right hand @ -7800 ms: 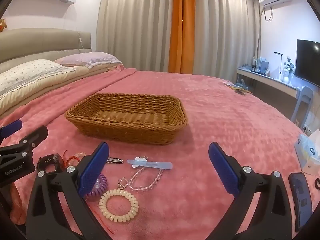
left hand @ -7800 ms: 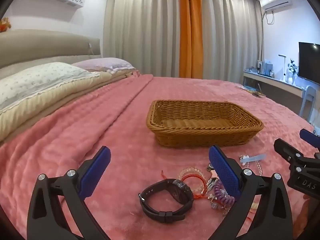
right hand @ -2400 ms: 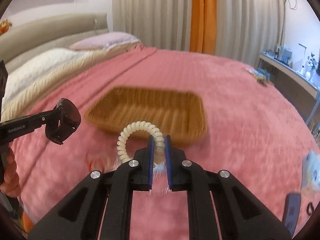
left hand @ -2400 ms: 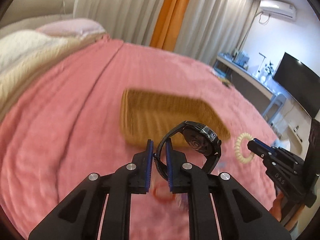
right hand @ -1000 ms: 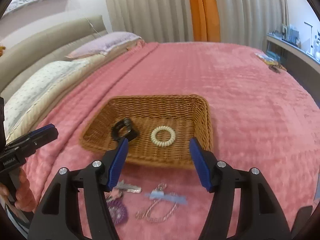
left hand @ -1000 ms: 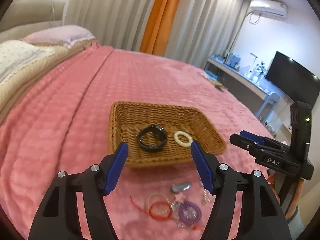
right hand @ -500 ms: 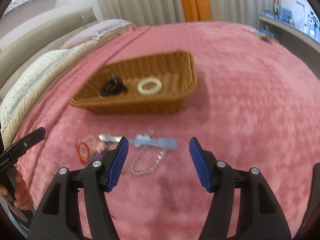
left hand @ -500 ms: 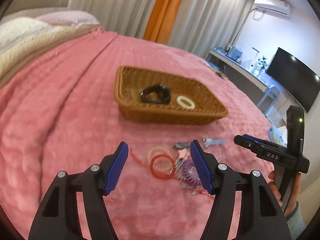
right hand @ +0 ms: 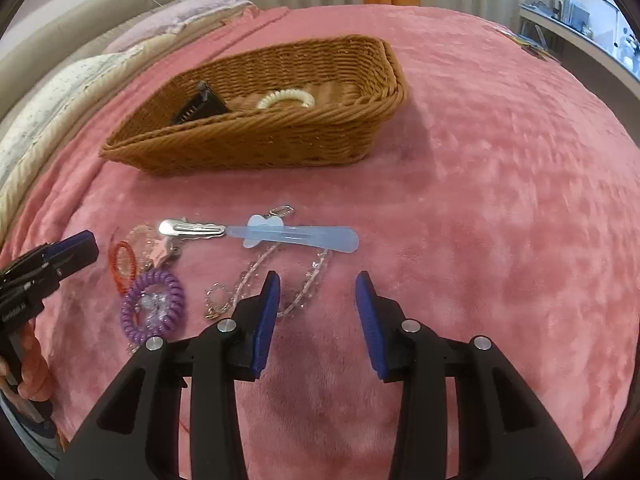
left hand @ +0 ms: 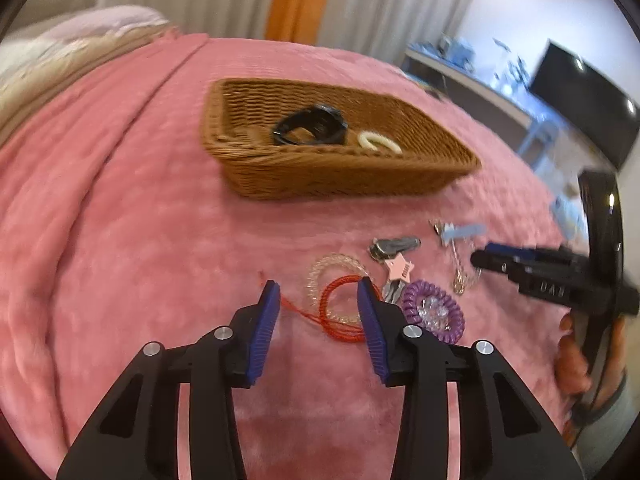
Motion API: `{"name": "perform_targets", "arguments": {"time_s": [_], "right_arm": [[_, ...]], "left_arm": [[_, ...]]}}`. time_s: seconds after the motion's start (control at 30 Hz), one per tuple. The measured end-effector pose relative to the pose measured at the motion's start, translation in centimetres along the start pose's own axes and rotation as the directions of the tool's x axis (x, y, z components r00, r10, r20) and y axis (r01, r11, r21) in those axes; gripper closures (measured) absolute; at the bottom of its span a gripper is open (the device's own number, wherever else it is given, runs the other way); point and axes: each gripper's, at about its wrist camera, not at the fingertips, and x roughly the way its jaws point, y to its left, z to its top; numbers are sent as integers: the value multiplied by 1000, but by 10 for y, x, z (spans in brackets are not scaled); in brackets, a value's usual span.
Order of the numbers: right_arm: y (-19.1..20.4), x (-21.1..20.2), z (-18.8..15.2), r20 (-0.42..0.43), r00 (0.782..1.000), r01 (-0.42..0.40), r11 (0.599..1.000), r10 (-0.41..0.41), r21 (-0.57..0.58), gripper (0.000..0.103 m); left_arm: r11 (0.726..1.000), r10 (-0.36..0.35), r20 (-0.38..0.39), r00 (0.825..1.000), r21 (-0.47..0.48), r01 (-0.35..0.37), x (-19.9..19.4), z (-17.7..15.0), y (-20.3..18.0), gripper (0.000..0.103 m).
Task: Organize jewelry
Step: 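Grasp the red string bracelet with the left gripper while the right gripper grasps the blue plastic hair clip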
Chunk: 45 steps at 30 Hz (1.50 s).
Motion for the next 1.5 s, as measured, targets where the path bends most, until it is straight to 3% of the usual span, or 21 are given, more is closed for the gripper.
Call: {"name": "perform_targets", "arguments": {"time_s": [0.13,0.17,0.2,0.23,0.33,0.37,0.53,0.7,0.83,1.0,1.1,1.13,1.17,1.3,1.5], "right_arm": [[2,5,3,-9,999,31,1000,-31,-4,67],[4,6,3,-10,999,40,999,-40,-9,67],[7,7,5,-9,999,52,998,-53,-21,69],[9,7,4,-6,998,59,998,-59,-34,76],[14,4,1,1,998,64,996,-64,-58,94],[14,2,0,3,998,65,996,-65,-60,96],[0,-18,-16,2,999,48,998,-48,-41,97],[-19,-37,-31,4,998,56,998,-56,-2,97],[-22,-42,-44,-12,1000,-1,1000,1,-4,96],[-15,-46,-50,-20,998,-53,998,53,-27,92],[-17,-52,-48,7,999,-47,998,48,-33,74],[-18,-56,-46,29,998,-48,998,49,-31,61],[-18,-59,-45,49,998,-47,998,49,-30,54],[-14,-58,-31,81,996,-27,998,32,-57,54],[-9,-29,-18,51,999,-11,997,15,-77,54]], "left_arm": [[994,41,-22,999,99,-38,11,1,-18,67],[992,57,-31,998,111,-53,14,1,-20,73],[991,68,-43,997,118,-63,17,1,-22,90],[990,75,-53,996,120,-68,20,0,-22,98],[991,81,-35,996,113,-77,16,-1,-21,100],[994,64,-20,998,95,-62,10,-1,-20,100],[1000,12,15,1000,-6,-12,-16,-5,-10,100],[994,68,-17,998,-84,-70,-32,-25,-4,100],[990,79,-60,995,-110,-86,-29,-42,1,100],[995,8,-93,996,-102,-17,-31,-56,-2,99],[995,-22,-96,995,-98,13,-37,-60,-5,97],[996,-17,-95,995,-94,8,-38,-61,-5,96],[995,-21,-91,996,-95,13,-39,-62,-4,95],[994,-21,-55,998,-112,15,-48,-64,3,78],[993,-9,-65,998,-116,2,-38,-56,6,69]]}}
